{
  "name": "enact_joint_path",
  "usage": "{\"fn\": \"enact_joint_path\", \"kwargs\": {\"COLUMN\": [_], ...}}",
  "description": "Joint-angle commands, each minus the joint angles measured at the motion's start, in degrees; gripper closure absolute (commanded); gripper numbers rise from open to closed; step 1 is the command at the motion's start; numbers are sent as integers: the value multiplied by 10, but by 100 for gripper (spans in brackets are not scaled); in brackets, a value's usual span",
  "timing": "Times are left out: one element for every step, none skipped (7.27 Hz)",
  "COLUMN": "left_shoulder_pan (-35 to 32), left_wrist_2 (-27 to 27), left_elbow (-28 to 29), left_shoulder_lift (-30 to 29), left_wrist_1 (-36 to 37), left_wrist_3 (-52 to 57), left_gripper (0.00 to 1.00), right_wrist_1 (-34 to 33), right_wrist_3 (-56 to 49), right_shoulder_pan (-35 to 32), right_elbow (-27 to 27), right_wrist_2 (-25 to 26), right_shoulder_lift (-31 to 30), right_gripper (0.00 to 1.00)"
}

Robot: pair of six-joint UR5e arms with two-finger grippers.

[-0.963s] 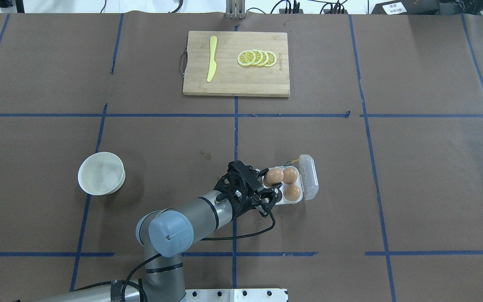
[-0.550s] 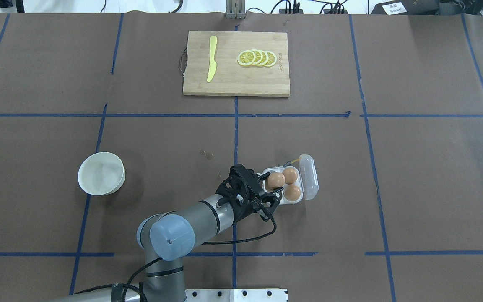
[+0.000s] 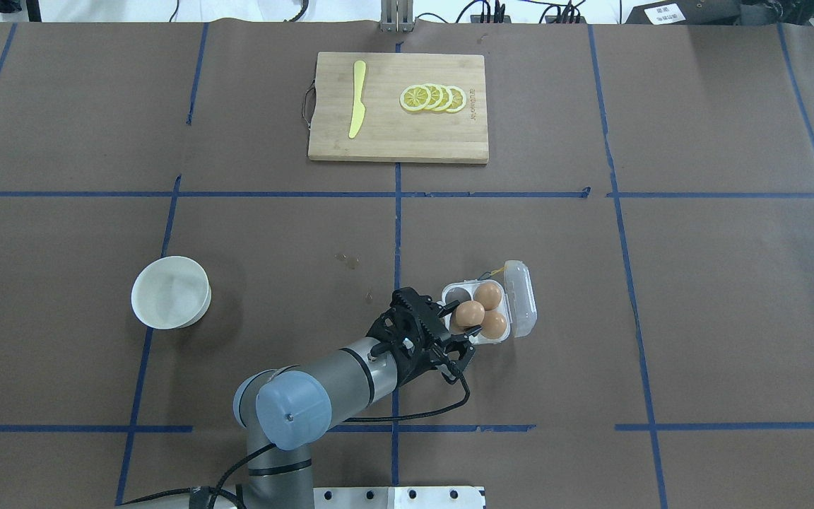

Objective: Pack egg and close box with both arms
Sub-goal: 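Lower the egg into the empty carton slot with the left gripper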

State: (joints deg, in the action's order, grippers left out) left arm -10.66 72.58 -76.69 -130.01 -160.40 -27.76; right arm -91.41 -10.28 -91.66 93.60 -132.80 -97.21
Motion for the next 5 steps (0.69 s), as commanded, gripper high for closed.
{"fn": "enact_joint_path", "kwargs": {"left_shoulder_pan": [3,3,3,3,2], "left_wrist_2": [-1,-1,-1,-1,-2], "left_elbow": [0,0,0,0,0], "left_shoulder_lift": [-2,-2,-2,-2,-2], "left_wrist_1": [0,0,0,0,0], "left_wrist_3": [0,0,0,0,0], "left_gripper": [76,72,71,69,69], "right_wrist_1": [0,0,1,1,0], "right_wrist_3": [0,0,0,0,0], "right_shoulder_pan": [-1,-1,-1,-1,-1], "right_elbow": [0,0,-3,-3,-3], "right_wrist_2": [0,0,0,0,0], "right_shoulder_lift": [0,-1,0,0,0], "right_gripper": [0,0,0,0,0]}}
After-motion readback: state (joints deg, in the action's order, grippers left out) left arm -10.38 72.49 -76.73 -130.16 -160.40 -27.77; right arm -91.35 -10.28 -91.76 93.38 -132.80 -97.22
